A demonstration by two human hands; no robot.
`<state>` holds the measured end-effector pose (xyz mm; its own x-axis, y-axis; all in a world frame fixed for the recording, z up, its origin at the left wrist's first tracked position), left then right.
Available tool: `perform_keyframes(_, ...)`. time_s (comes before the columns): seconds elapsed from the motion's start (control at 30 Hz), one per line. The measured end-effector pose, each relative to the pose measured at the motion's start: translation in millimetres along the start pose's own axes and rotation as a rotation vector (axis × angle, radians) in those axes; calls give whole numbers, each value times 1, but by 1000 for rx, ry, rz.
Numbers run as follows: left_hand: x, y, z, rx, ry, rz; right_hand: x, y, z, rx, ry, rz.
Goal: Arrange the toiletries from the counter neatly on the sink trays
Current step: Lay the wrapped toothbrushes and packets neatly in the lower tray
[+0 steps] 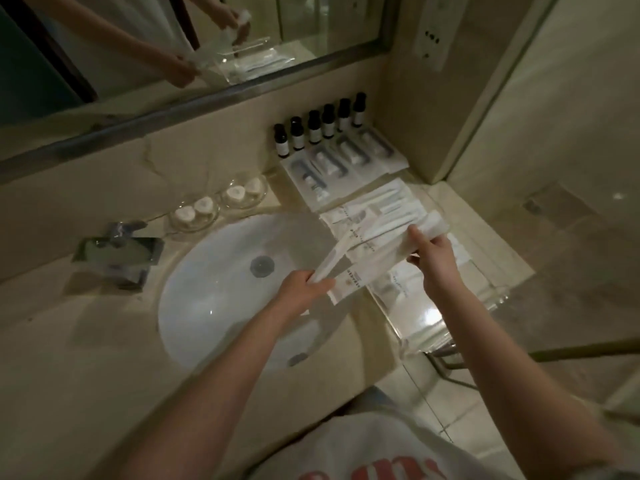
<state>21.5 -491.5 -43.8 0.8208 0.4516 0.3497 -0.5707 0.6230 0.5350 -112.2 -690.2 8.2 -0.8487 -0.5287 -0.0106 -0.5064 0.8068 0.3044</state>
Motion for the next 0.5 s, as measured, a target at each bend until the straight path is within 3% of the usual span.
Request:
perform_keyframes(0.3, -39, -28, 24, 15, 86, 82, 105, -26, -1, -19, 122, 160)
perform_keyframes(0.5, -44, -38, 23, 29, 100, 132, 134, -45, 49, -192, 209, 149)
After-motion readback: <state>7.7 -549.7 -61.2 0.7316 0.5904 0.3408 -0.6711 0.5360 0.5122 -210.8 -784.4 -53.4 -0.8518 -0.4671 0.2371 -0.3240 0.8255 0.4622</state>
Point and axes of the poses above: each hand's wrist, its own y-axis away from the middle knuckle, its own x-axis out of the back of the hand, z = x × y, the point moved 10 cm from there along -y, towards the middle knuckle, and after that the axes turned 2 degrees about -y, right-handed, at the moved point
